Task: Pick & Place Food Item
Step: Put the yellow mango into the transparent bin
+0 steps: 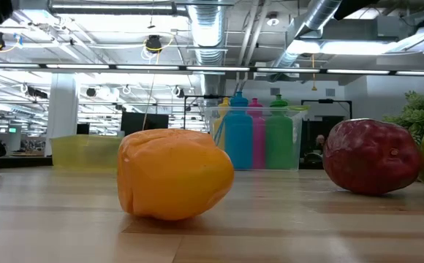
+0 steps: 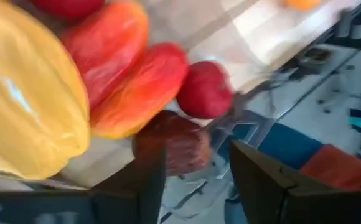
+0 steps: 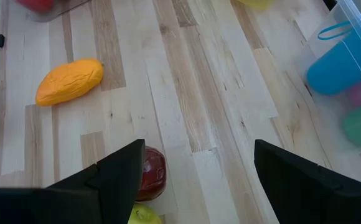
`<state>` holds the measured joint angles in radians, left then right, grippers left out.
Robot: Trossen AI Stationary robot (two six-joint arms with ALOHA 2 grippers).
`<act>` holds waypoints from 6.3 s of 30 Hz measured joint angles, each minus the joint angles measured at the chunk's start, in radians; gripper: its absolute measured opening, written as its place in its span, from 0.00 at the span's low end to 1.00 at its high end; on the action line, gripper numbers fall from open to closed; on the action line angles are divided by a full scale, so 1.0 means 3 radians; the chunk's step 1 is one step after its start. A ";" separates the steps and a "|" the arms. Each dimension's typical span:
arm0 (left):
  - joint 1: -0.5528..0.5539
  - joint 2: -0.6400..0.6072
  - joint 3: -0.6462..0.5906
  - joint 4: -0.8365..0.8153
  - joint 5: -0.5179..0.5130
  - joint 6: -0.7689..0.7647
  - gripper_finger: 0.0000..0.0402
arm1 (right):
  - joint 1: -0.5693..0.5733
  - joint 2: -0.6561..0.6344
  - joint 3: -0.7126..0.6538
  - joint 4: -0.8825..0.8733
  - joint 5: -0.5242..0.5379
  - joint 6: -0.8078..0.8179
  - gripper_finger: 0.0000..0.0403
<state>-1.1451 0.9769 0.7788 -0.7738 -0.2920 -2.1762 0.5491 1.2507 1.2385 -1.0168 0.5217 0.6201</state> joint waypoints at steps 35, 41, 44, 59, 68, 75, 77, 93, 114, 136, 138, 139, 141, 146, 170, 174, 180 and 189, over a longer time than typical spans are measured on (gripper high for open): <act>0.2428 0.1965 0.0728 0.3286 0.0967 0.6945 0.43 | -0.0022 0.0001 -0.0003 0.0011 -0.0170 -0.0028 0.73; 0.2429 0.2272 0.0730 0.3269 0.1001 0.7603 0.75 | -0.0023 0.0001 -0.0003 0.0009 -0.0170 -0.0049 0.73; 0.2450 0.2420 0.0730 0.3282 0.1140 0.7654 0.86 | -0.0024 0.0001 -0.0003 0.0005 -0.0170 -0.0058 0.73; 0.2522 0.3195 0.0730 0.3643 0.1767 0.7938 0.89 | -0.0024 0.0001 -0.0003 0.0000 -0.0169 -0.0060 0.73; 0.2555 0.3388 0.0728 0.3655 0.1901 0.7939 0.88 | -0.0024 0.0001 -0.0003 -0.0009 -0.0169 -0.0063 0.73; 0.2566 0.3388 0.0728 0.3517 0.1900 0.7942 0.79 | -0.0025 0.0001 -0.0001 -0.0071 -0.0167 -0.0071 0.73; 0.2566 0.3388 0.0728 0.3374 0.1899 0.8035 0.74 | -0.0025 0.0001 -0.0001 -0.0081 -0.0167 -0.0071 0.73; 0.2566 0.2724 0.0727 0.3317 0.0890 0.7237 0.61 | -0.0027 0.0001 0.0000 -0.0078 -0.0165 -0.0061 0.73; 0.1749 0.0298 0.0730 0.0415 0.0997 0.3616 0.61 | -0.0029 0.0001 0.0000 -0.0073 -0.0079 -0.0058 0.73; 0.0860 0.0287 0.0269 -0.0308 0.0701 -0.0237 0.62 | -0.0029 0.0001 0.0000 -0.0071 -0.0076 -0.0058 0.73; 0.0859 0.0287 0.0242 -0.0315 0.0701 -0.0366 0.62 | -0.0028 0.0001 0.0000 -0.0071 -0.0076 -0.0058 0.73; 0.0863 0.0287 0.0239 -0.0325 0.0693 -0.0379 0.62 | -0.0029 0.0001 0.0000 -0.0071 -0.0076 -0.0058 0.73; 0.0882 0.0287 0.0239 -0.0334 0.0677 -0.0388 0.61 | -0.0028 0.0001 0.0000 -0.0071 -0.0076 -0.0058 0.73; 0.0923 0.0285 0.0239 -0.0325 0.0674 -0.0366 0.59 | -0.0029 0.0001 0.0000 -0.0072 -0.0076 -0.0062 0.73; 0.0924 0.1074 0.1356 -0.1950 0.0555 -0.0116 0.59 | -0.0028 0.0001 0.0000 -0.0074 -0.0075 -0.0069 0.73; 0.0895 0.1497 0.1423 -0.1946 0.0561 -0.0273 0.59 | -0.0029 0.0001 0.0000 -0.0074 -0.0073 -0.0066 0.73; 0.0813 0.1906 0.1425 -0.1961 0.0414 -0.0802 0.59 | -0.0029 0.0001 0.0000 -0.0074 -0.0071 -0.0060 0.73; 0.0847 0.2170 0.1427 -0.1943 0.0290 -0.0814 0.60 | -0.0029 0.0001 0.0000 -0.0074 -0.0065 -0.0060 0.73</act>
<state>-0.8909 1.6280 1.2068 -1.3568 -0.2051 -2.4203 0.5404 1.2510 1.2385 -1.0389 0.5022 0.6022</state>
